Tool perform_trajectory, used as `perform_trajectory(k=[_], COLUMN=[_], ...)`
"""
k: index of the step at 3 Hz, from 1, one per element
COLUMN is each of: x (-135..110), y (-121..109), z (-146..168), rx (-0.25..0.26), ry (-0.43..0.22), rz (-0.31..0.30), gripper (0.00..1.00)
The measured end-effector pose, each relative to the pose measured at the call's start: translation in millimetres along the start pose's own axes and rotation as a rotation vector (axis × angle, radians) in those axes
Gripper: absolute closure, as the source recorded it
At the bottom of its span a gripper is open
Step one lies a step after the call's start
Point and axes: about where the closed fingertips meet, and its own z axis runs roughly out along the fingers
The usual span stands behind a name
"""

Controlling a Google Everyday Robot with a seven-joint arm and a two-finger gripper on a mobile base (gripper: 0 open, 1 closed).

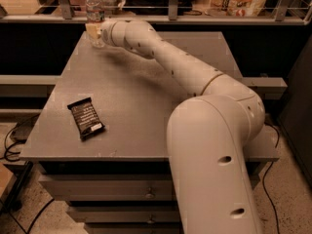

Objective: Pick water bottle

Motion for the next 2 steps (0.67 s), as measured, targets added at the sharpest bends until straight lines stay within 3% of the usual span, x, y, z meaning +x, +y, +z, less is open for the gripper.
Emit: perform_trajectory(k=[1,2], x=[-29.4,-61.1], y=[8.6,25.7], z=[-27.7,-66.5], rx=[-0.029,-0.068], ry=[-0.030,-0.054], rz=[-0.035,-0.095], gripper=[0.87,1.00])
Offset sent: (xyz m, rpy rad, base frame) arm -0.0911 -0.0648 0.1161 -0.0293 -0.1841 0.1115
